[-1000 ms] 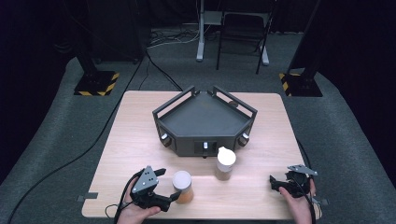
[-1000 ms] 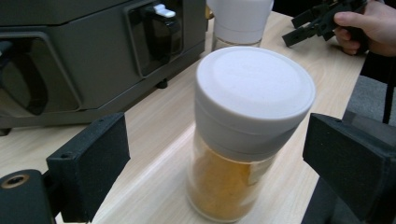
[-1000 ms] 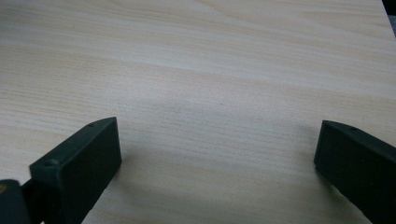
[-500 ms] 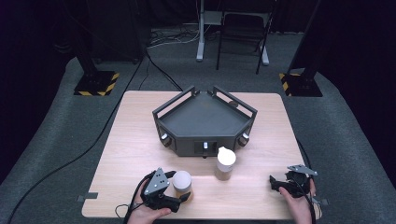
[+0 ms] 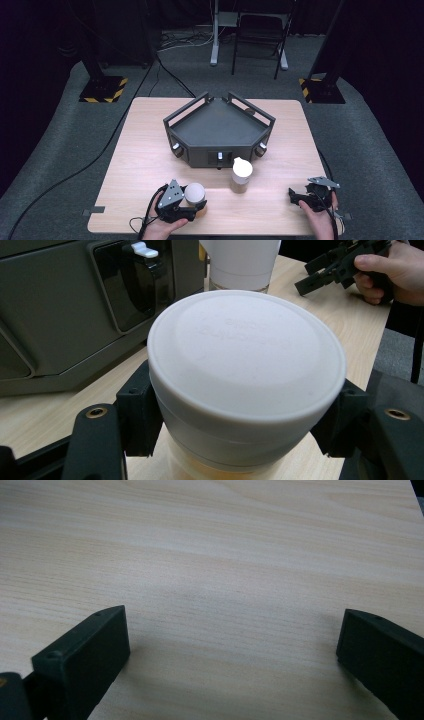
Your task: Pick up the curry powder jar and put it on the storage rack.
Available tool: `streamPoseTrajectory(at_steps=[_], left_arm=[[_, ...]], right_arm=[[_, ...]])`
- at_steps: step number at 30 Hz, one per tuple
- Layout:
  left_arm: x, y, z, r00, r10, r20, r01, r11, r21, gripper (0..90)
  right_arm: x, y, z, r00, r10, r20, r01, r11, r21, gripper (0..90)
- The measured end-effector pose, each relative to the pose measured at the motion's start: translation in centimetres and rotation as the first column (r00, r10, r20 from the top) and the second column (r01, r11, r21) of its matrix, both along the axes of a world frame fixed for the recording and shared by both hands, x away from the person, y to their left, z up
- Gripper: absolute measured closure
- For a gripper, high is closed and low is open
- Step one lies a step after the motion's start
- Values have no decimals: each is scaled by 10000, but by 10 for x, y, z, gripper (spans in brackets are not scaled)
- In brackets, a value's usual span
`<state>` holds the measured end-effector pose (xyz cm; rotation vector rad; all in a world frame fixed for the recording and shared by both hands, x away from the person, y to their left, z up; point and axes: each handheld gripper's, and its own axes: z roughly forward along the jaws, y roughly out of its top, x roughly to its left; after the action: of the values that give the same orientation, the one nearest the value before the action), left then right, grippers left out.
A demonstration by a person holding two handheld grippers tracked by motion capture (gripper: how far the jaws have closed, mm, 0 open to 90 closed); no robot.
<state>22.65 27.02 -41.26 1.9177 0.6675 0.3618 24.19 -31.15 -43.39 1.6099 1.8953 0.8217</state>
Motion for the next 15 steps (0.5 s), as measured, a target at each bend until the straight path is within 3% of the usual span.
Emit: streamPoseTrajectory(at_steps=[15], left_arm=[[-4,-4,0,9989,462,-41,-463,9986,-250,340]], right_arm=[[0,0,0,10000,15,-5,-15,10000,3,0]])
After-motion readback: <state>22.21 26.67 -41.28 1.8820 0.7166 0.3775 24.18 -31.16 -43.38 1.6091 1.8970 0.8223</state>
